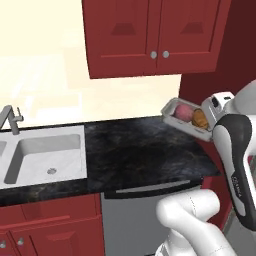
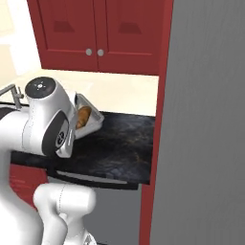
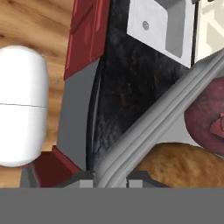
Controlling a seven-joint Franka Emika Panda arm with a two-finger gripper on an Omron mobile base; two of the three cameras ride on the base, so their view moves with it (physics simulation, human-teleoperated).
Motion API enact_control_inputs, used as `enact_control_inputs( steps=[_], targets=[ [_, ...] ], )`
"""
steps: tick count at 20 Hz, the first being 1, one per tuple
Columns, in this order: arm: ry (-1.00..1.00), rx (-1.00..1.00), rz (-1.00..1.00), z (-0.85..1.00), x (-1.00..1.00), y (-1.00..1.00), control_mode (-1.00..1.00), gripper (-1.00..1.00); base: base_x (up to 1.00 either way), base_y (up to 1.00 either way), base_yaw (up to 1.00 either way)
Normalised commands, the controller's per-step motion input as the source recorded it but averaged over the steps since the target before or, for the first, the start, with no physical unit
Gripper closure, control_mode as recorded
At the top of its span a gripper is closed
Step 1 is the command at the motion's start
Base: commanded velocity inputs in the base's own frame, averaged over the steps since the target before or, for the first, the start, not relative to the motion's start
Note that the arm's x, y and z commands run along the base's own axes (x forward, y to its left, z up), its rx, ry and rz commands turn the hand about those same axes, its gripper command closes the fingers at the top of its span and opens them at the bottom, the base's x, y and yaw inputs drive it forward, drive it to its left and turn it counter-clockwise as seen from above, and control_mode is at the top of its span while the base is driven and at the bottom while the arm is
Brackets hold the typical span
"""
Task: Take the onion and potato out of the freezer and place them in the tupperware container on the counter. Then put the tupperware containing the vegetables back in the freezer.
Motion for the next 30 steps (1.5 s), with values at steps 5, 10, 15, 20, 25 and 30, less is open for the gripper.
enact_control_inputs(
  steps=[5,10,15,20,25,30],
  targets=[
    [0.00,0.00,0.00,0.00,0.00,0.00,1.00,1.00,-1.00,-0.33,-0.17],
    [0.00,0.00,0.00,0.00,0.00,0.00,1.00,1.00,-1.00,-0.56,-0.20],
    [0.00,0.00,0.00,0.00,0.00,0.00,1.00,1.00,-0.88,-0.74,-0.19],
    [0.00,0.00,0.00,0.00,0.00,0.00,1.00,1.00,-0.40,-0.97,-0.14],
    [0.00,0.00,0.00,0.00,0.00,0.00,1.00,1.00,-0.06,-0.92,-0.11],
    [0.00,0.00,0.00,0.00,0.00,0.00,1.00,1.00,0.42,-0.42,-0.07]
  ],
)
